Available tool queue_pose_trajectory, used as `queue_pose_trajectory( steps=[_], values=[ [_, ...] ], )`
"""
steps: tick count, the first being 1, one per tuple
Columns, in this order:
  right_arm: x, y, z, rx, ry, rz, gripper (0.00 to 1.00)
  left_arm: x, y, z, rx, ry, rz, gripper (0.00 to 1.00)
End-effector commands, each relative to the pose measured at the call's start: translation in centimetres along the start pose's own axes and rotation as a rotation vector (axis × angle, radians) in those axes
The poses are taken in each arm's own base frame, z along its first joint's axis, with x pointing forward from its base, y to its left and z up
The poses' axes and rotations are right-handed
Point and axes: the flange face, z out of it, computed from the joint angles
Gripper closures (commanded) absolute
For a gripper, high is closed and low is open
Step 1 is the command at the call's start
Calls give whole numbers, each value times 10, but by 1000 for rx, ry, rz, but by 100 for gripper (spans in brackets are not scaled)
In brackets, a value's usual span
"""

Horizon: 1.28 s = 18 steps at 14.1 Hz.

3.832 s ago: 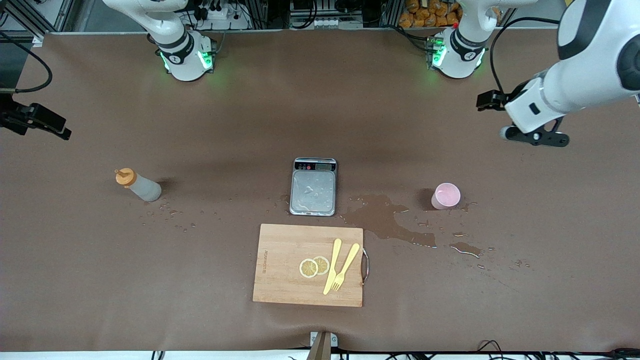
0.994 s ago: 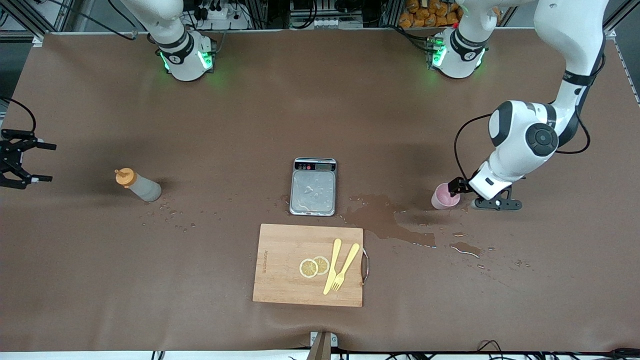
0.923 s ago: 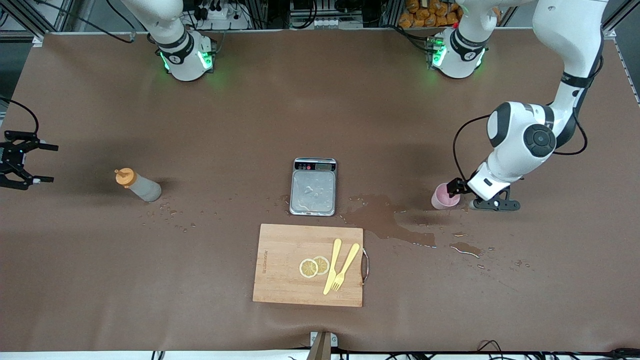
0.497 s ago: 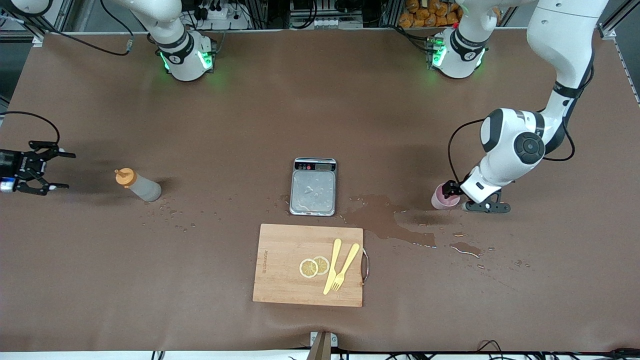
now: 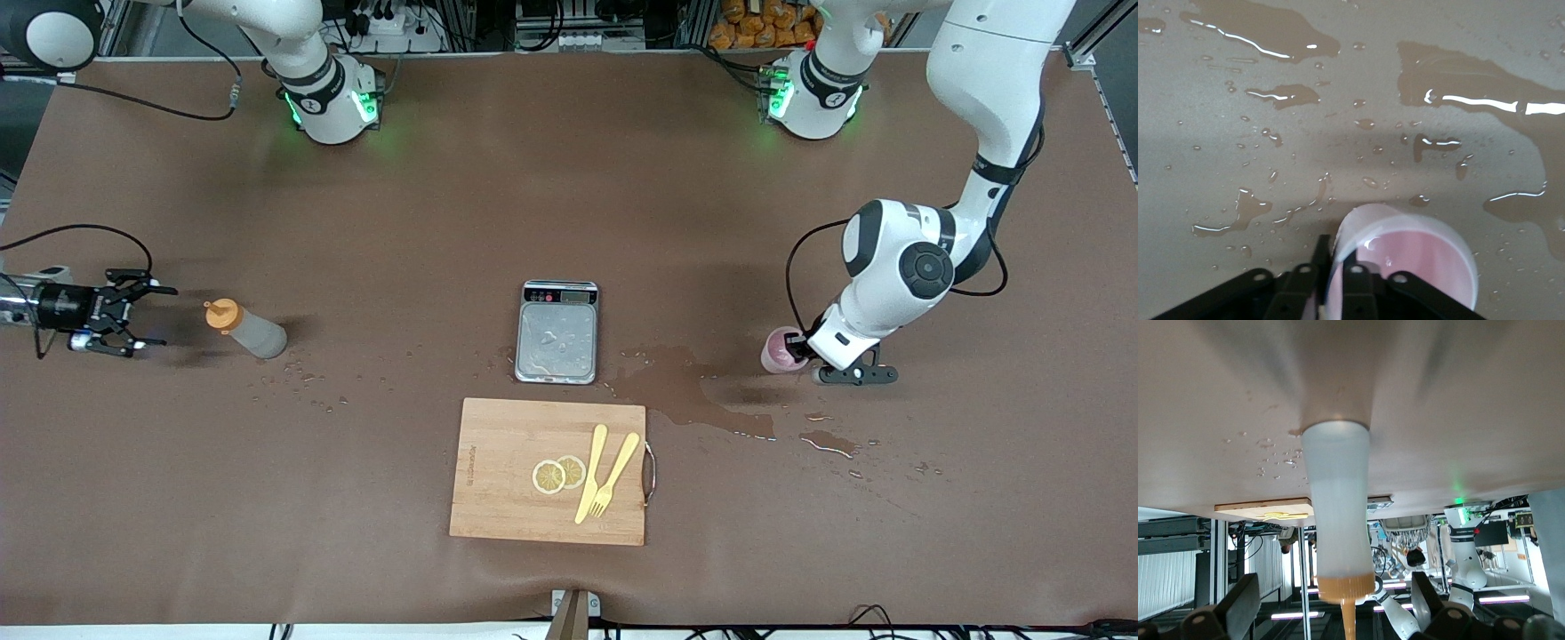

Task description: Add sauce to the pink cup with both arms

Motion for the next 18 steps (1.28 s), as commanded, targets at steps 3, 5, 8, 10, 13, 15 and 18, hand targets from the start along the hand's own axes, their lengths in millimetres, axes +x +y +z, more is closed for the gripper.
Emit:
queue_pose_trajectory(
  steps=[3,5,8,10,13,15,18],
  values=[
    [50,3,26,29,-81,-48,0,9,-2,-21,0,41,-24,100],
    [60,6,35,33,-84,-38,0,11,-10,-43,10,34,-34,100],
    [69,7,51,61,-105,-25,0,20,-6,-76,17,19,-52,100],
    [66,3,60,54,-108,-25,0,29,1,-95,24,-23,-82,100],
    [59,-5,70,50,-111,-34,0,33,45,-117,1,-62,-171,100],
    [58,-8,81,48,-118,-31,0,32,86,-129,-18,-62,-254,100],
    [53,-13,95,38,-120,-34,0,21,157,-126,-37,-68,-335,100]
  ],
)
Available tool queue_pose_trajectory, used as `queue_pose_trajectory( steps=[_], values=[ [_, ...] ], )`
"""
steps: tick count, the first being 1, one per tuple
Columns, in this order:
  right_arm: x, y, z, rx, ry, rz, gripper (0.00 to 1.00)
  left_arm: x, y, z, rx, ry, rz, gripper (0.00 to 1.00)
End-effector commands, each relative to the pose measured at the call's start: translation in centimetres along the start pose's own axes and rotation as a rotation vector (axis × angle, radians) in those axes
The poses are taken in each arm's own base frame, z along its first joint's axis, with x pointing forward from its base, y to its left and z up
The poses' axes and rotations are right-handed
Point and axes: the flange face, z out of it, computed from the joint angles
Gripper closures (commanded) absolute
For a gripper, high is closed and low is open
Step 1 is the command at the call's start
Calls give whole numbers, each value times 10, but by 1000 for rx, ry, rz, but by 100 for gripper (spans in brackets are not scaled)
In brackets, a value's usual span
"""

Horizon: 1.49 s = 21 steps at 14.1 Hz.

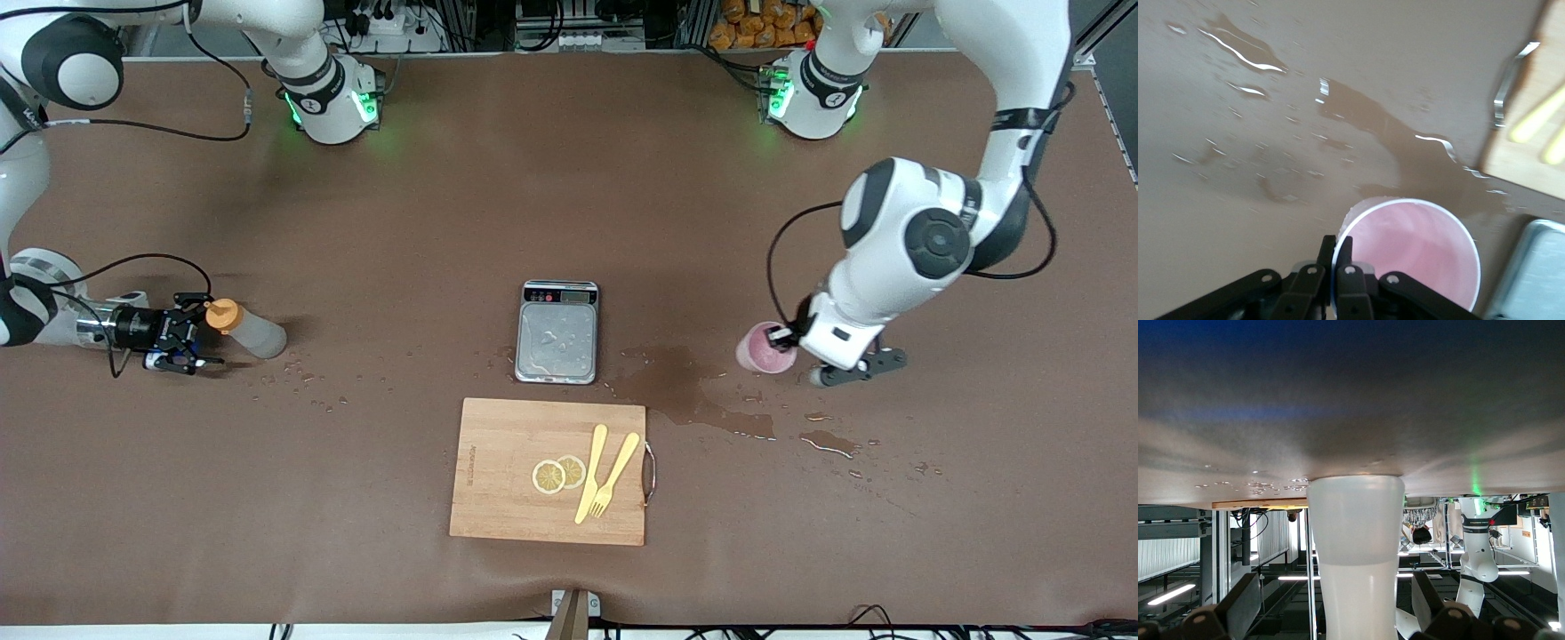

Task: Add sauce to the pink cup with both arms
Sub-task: 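Lift the bottle with the right gripper while the left gripper sets the cup down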

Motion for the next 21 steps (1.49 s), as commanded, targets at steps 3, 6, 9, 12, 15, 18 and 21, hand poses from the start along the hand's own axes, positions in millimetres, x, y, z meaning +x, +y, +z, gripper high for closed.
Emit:
queue_pose_trajectory(
  steps=[3,6,9,12,15,18,21],
  values=[
    [-2,-2,28,5,-14,7,0,-46,115,20,-33,-39,-130,100],
    [-10,5,39,-8,-18,18,0,-76,172,39,-43,-47,-190,100],
    [-17,6,45,-19,-21,17,30,-103,228,58,-66,-32,-240,100],
    [-20,3,44,-17,-17,9,49,-122,259,78,-93,9,-260,100],
    [-26,-4,40,-18,-13,4,57,-134,268,107,-83,61,-274,100],
    [-42,-14,40,-23,10,28,53,-137,269,117,-76,66,-270,100],
    [-69,-32,50,-31,68,28,52,-137,268,123,-68,60,-285,73]
  ],
)
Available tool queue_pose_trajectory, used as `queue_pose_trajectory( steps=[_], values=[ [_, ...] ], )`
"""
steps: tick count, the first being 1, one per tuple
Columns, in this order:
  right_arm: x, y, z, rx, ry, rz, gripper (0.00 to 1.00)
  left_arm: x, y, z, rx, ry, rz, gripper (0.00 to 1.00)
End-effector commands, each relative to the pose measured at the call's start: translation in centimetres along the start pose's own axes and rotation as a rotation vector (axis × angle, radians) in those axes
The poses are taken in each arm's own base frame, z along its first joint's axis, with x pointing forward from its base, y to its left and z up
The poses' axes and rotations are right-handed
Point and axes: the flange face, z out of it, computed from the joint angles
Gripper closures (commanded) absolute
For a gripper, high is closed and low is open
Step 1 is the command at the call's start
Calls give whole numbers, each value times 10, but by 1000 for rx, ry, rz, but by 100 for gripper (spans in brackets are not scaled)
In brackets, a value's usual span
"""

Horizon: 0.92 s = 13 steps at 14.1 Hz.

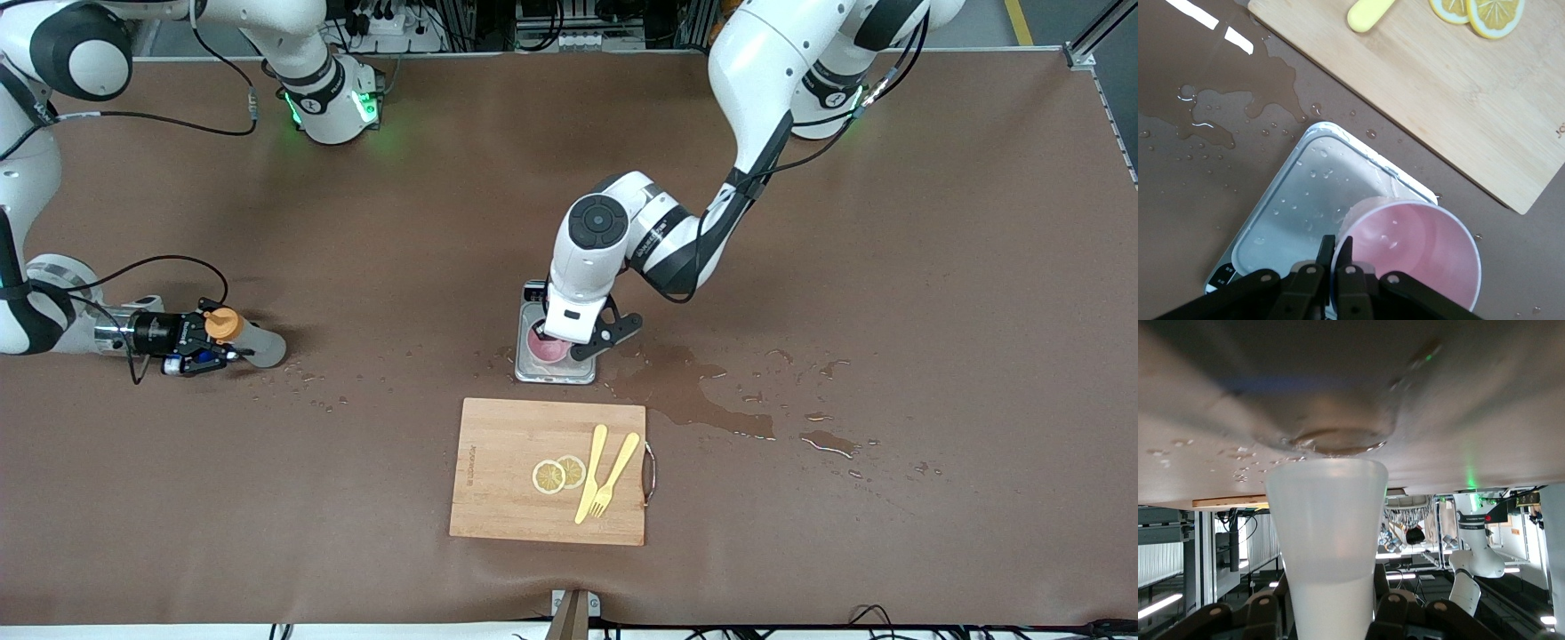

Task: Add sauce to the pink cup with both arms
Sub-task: 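Lift the bottle with the right gripper while the left gripper sets the cup down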

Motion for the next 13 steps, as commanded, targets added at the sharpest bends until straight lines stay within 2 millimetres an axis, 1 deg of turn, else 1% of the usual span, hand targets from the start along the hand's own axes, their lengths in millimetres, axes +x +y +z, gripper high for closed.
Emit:
queue_pose_trajectory(
  steps=[1,2,4,5,9,11,12,13],
  values=[
    [-47,-20,8,9,60,5,53,2,6,-1,-5,29,-14,33],
    [-59,-26,14,1,78,8,53,1,6,-2,-4,39,1,0],
    [-89,-42,24,5,143,21,53,-6,8,-3,3,81,49,0],
    [-102,-48,30,6,170,26,53,-6,8,-5,1,83,51,0],
    [-162,-72,65,18,274,47,53,-6,9,-8,-3,86,52,0],
    [-180,-79,79,27,312,58,54,-5,9,-9,-3,86,51,0],
    [-186,-82,89,27,323,66,54,1,9,-15,-10,91,47,0],
    [-193,-85,95,32,337,70,54,4,10,-25,-21,96,49,0]
  ],
)
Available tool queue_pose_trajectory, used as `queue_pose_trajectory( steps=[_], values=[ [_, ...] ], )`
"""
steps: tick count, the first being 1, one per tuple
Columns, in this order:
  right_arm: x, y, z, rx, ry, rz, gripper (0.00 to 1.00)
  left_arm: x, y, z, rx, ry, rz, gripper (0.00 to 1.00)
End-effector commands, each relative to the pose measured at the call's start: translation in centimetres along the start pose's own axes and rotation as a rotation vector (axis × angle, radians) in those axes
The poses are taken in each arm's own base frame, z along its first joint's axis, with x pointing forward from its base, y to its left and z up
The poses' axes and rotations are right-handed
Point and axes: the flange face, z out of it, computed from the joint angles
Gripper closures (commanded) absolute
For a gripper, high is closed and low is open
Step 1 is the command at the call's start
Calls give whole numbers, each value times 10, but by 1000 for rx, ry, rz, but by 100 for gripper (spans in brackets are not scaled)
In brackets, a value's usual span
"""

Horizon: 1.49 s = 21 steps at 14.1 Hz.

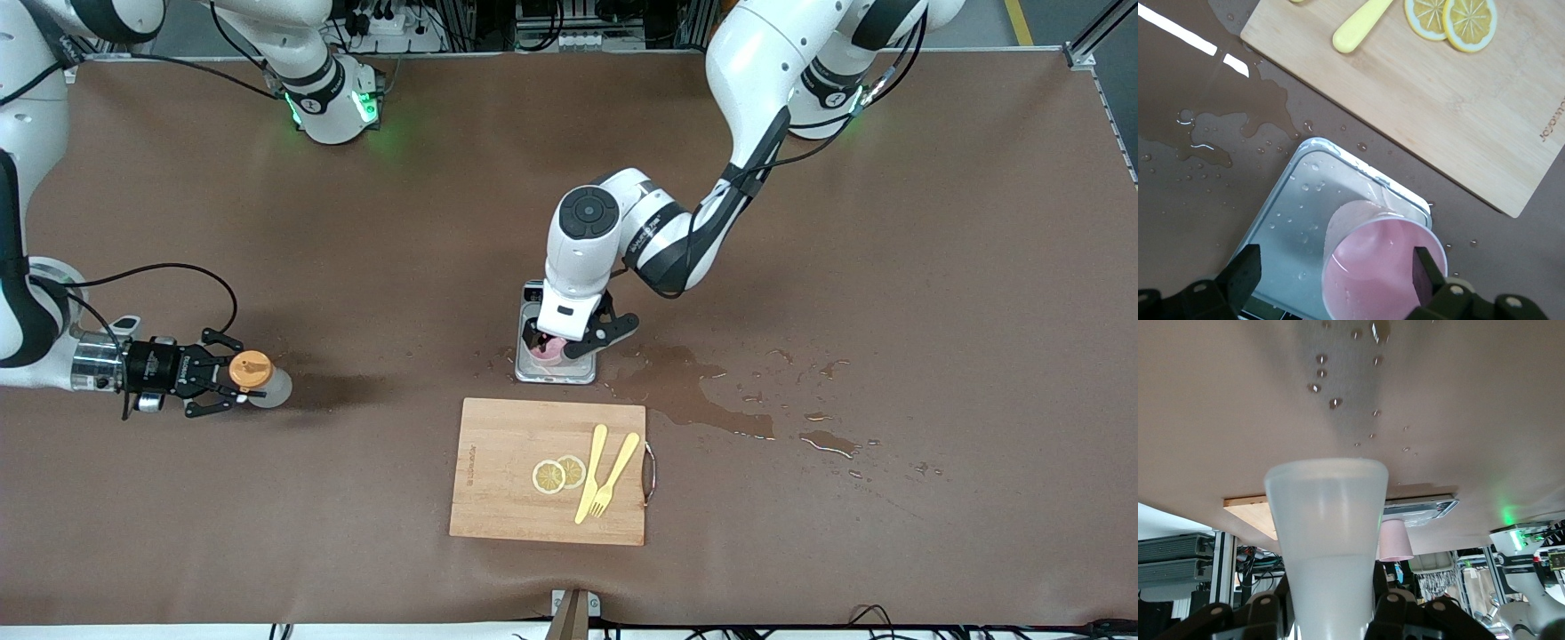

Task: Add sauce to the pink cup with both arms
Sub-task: 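Lift the bottle with the right gripper while the left gripper sets the cup down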

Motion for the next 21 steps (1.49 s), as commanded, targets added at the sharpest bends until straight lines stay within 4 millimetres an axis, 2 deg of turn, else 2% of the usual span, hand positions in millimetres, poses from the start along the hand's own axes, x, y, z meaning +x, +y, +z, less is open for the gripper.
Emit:
queue_pose_trajectory(
  steps=[1,2,5,8,11,15,19,21],
  values=[
    [-33,1,8,11,48,32,54,14,2,-22,-15,40,-4,0],
    [-44,-1,14,10,89,35,54,25,-2,-25,-12,44,-11,0],
    [-77,-6,37,11,211,44,55,31,-8,-43,35,38,31,0],
    [-108,-14,52,4,318,55,55,48,-21,-57,87,14,123,0],
    [-145,-19,75,-5,404,77,55,68,-35,-69,107,7,137,0],
    [-189,-17,112,-17,524,101,57,93,-69,-86,131,-1,218,0],
    [-212,-13,138,-8,581,130,57,120,-108,-105,133,-36,312,0],
    [-227,-6,160,-12,659,133,57,132,-128,-116,130,-48,354,0]
  ],
)
